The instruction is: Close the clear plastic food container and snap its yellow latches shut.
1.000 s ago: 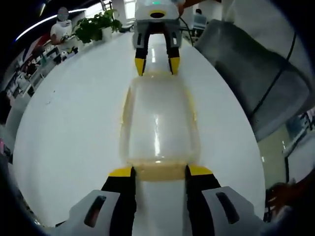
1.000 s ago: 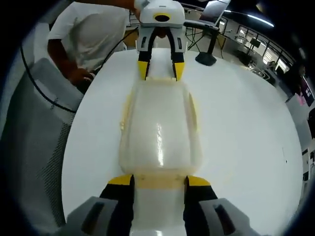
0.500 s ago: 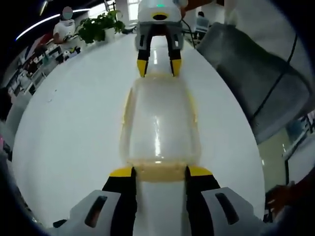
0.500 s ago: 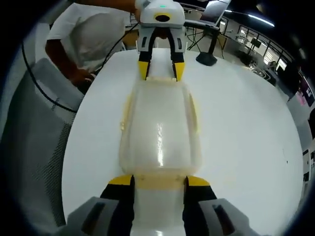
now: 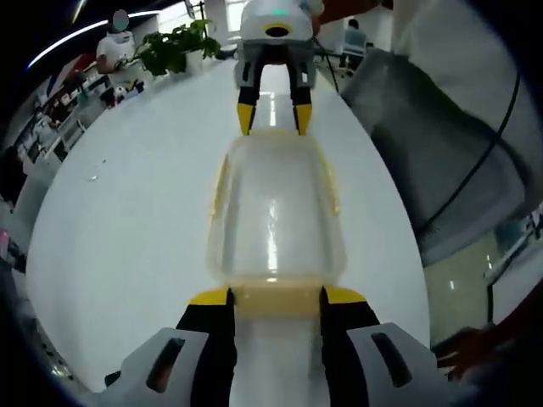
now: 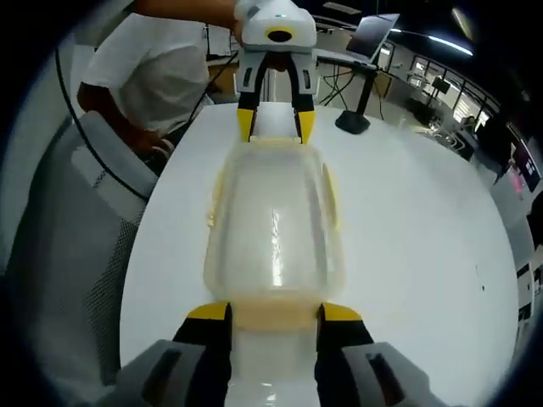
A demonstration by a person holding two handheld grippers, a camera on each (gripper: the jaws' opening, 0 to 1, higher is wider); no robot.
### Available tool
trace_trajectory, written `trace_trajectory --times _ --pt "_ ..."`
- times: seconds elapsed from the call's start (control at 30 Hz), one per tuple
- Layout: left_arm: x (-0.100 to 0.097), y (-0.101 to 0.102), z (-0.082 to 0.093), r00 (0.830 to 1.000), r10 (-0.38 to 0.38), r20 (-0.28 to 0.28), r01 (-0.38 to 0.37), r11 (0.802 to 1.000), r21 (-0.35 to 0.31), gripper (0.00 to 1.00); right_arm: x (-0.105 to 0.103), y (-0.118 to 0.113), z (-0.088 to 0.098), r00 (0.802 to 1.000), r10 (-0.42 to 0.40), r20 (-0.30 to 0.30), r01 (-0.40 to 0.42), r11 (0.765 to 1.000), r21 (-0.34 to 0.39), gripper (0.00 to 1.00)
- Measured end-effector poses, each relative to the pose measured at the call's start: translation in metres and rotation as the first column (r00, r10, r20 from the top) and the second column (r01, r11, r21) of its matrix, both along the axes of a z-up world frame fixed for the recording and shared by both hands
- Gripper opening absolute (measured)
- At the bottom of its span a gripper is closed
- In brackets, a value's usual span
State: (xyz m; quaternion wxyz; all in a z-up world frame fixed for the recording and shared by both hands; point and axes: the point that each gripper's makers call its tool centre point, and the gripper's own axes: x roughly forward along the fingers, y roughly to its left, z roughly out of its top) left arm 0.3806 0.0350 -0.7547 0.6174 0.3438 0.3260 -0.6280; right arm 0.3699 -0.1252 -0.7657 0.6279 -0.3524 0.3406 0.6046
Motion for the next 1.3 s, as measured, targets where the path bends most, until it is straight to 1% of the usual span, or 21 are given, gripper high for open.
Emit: trace_trajectory --times 0.17,0.2,0.3,0.4,0.47,0.53,0.63,0.7,0.9,1.13,1.27,1.3 --pt "-0.006 -0.005 0.019 1.000 0.008 0.004 -0.008 1.000 -0.005 0.36 -0.004 -0.006 0.025 1.000 0.030 -0.008 -0.030 0.999 0.024 0.36" --pt "-0.007 -0.006 0.021 1.000 0.006 0.005 -0.006 1.000 -0.004 0.36 -0.005 -0.007 0.030 0.999 0.032 -0.010 -0.032 0.999 0.029 0.36" --pt "-0.009 -0.012 0.033 1.000 0.008 0.011 -0.008 1.000 0.000 0.36 -0.006 -0.012 0.040 0.999 0.037 -0.014 -0.037 0.999 0.032 0.36" --pt "-0.008 -0.021 0.042 1.000 0.020 0.008 -0.020 1.000 0.012 0.36 -0.005 -0.020 0.053 0.999 0.046 0.004 -0.046 0.998 0.036 0.35" --pt "-0.006 -0.026 0.047 1.000 0.010 0.015 -0.010 1.000 0.025 0.36 -0.003 -0.027 0.060 0.999 0.046 0.021 -0.047 0.998 0.044 0.35" --pt "-0.003 -0.037 0.057 1.000 0.007 0.022 -0.007 1.000 0.023 0.36 -0.001 -0.036 0.065 0.999 0.038 0.025 -0.039 0.998 0.039 0.35" --pt "0.000 -0.048 0.063 1.000 0.007 0.030 -0.008 1.000 0.019 0.36 0.002 -0.051 0.074 0.999 0.033 0.032 -0.034 0.998 0.047 0.35" --pt "0.002 -0.062 0.068 0.999 0.009 0.031 -0.009 1.000 0.016 0.36 0.002 -0.062 0.079 0.999 0.033 0.038 -0.034 0.998 0.044 0.35" --pt "0.002 -0.093 0.072 0.999 -0.002 0.037 0.001 1.000 0.028 0.36 0.001 -0.094 0.085 0.999 0.025 0.032 -0.027 0.999 0.047 0.35" --pt "0.002 -0.122 0.074 0.999 -0.013 0.042 0.012 0.999 0.036 0.36 -0.002 -0.121 0.091 1.000 0.011 0.022 -0.012 0.999 0.051 0.35" --pt "0.001 -0.134 0.072 0.999 -0.018 0.046 0.015 0.999 0.047 0.36 -0.005 -0.136 0.089 1.000 0.004 0.020 -0.005 0.999 0.049 0.35" --pt "-0.001 -0.141 0.071 0.999 -0.018 0.046 0.016 0.999 0.045 0.36 -0.006 -0.140 0.088 1.000 0.004 0.015 -0.005 0.999 0.048 0.35"
